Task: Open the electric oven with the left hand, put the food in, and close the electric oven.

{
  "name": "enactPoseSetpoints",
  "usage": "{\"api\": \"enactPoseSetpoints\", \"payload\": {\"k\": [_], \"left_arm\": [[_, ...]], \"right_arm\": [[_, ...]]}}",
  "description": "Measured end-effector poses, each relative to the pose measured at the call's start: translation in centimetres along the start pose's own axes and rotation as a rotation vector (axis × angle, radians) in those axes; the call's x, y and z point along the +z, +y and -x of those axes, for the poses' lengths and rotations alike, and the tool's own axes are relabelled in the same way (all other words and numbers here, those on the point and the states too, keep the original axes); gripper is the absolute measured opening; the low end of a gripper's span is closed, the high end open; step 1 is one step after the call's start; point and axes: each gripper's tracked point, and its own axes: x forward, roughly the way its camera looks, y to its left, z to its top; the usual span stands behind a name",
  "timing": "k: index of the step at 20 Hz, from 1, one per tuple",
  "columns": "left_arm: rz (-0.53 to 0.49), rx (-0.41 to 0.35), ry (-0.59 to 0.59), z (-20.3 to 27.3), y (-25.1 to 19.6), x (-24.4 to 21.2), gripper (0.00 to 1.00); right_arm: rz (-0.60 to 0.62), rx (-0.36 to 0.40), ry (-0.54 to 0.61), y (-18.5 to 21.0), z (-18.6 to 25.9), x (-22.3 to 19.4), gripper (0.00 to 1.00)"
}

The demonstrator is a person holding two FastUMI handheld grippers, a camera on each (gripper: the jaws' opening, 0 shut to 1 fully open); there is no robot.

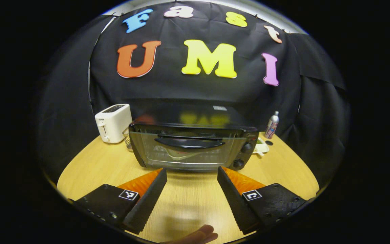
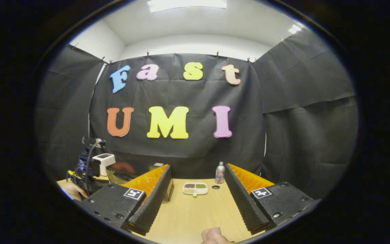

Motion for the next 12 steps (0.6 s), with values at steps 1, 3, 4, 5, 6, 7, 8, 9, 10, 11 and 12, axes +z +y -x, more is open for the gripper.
{"api": "enactPoseSetpoints", "payload": {"k": [1, 3, 4, 5, 6, 7, 8, 9, 10, 11, 12], "left_arm": [[-0.007, 0.008, -0.026, 1.6, 0.0, 0.7, 0.96], [-0.008, 0.008, -0.083, 5.1, -0.5, 2.1, 0.96], [-0.001, 0.0, -0.109, 6.8, -0.8, 2.8, 0.95], [-0.002, -0.006, -0.129, 8.5, -1.0, 3.3, 0.95], [-0.009, -0.004, -0.149, 10.2, -1.0, 3.7, 0.95], [-0.02, 0.005, -0.179, 12.1, -1.0, 4.4, 0.95], [-0.03, 0.015, -0.212, 14.1, -1.1, 5.2, 0.95], [-0.035, 0.022, -0.242, 15.3, -1.1, 5.5, 0.95], [-0.035, 0.027, -0.271, 17.1, -1.1, 5.9, 0.95], [-0.035, 0.027, -0.3, 18.8, -1.3, 6.3, 0.95], [-0.034, 0.017, -0.323, 20.3, -1.9, 6.6, 0.95]], "right_arm": [[0.005, 0.0, -0.004, 0.1, 0.8, 0.3, 0.95], [0.001, -0.003, -0.015, 0.2, 2.5, 0.9, 1.0], [-0.002, -0.01, -0.024, 0.2, 3.5, 1.3, 0.95], [-0.004, -0.021, -0.033, 0.0, 4.5, 1.7, 0.95], [-0.003, -0.03, -0.042, 0.1, 5.5, 1.3, 0.95], [0.0, -0.04, -0.052, -0.1, 6.6, 1.5, 0.95], [0.006, -0.049, -0.063, -0.3, 7.6, 1.9, 0.95], [0.011, -0.06, -0.07, -0.5, 8.5, 2.2, 0.95], [0.019, -0.072, -0.075, -0.9, 9.4, 2.1, 0.95], [0.02, -0.082, -0.085, -1.1, 10.1, 2.3, 0.95], [0.022, -0.09, -0.098, -1.1, 10.7, 2.5, 0.95]]}}
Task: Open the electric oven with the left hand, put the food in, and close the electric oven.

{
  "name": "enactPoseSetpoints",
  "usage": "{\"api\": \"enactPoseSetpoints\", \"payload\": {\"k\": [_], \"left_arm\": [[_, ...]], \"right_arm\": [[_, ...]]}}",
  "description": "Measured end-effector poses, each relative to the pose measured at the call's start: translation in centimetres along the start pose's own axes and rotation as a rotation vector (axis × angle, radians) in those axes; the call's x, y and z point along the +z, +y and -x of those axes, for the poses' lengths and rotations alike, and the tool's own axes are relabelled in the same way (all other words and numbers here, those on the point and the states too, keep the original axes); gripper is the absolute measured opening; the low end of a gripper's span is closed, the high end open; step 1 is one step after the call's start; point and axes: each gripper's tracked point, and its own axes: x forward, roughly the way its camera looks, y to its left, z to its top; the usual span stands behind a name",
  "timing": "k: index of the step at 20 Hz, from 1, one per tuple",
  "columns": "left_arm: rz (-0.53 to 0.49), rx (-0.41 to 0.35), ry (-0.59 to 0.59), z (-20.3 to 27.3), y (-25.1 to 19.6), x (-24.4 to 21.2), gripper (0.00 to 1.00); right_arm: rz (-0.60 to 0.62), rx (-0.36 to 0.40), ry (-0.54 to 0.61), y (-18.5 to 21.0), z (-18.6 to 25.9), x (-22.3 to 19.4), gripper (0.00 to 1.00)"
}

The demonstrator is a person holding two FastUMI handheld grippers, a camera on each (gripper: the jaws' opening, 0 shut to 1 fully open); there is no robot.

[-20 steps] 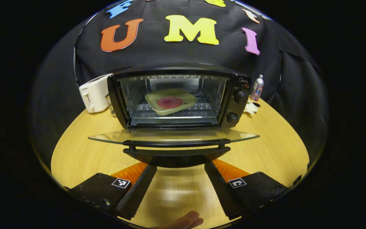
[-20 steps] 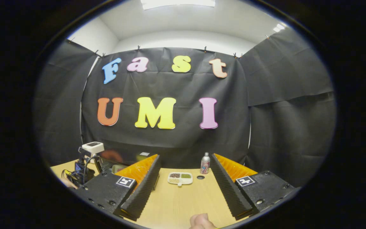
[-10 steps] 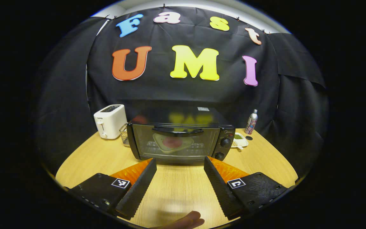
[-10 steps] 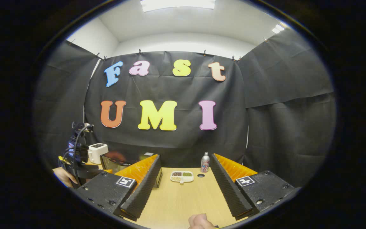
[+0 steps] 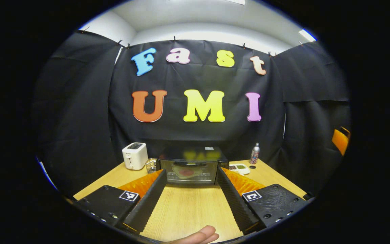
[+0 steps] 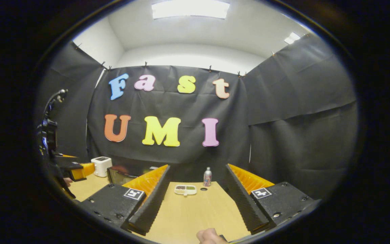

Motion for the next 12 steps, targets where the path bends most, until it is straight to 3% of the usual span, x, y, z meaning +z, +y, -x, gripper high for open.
{"api": "enactPoseSetpoints", "payload": {"k": [4, 5, 8, 9, 10, 11, 12], "left_arm": [[0.015, -0.036, -0.057, 4.8, -1.2, 0.9, 0.95], [0.016, -0.027, -0.063, 5.7, -0.9, 0.8, 0.95], [0.004, 0.027, -0.109, 6.9, 1.0, 1.1, 0.95], [0.014, 0.029, -0.108, 7.2, 1.2, 1.0, 0.84], [0.021, 0.028, -0.11, 7.4, 1.4, 1.0, 0.95], [0.023, 0.027, -0.108, 7.4, 1.7, 0.9, 0.95], [0.024, 0.03, -0.104, 7.5, 1.9, 0.7, 0.95]], "right_arm": [[0.012, -0.005, -0.016, 1.0, 2.1, -0.2, 0.95], [0.008, 0.003, -0.011, 1.3, 2.3, -0.3, 1.0], [-0.002, 0.009, 0.011, 1.6, 2.0, -1.2, 1.0], [-0.006, 0.016, 0.041, 1.8, 2.0, -1.9, 0.96], [-0.014, 0.032, 0.068, 2.5, 2.1, -2.6, 0.96], [-0.02, 0.05, 0.085, 3.0, 2.1, -2.8, 1.0], [-0.022, 0.061, 0.096, 3.3, 2.1, -3.0, 0.96]]}}
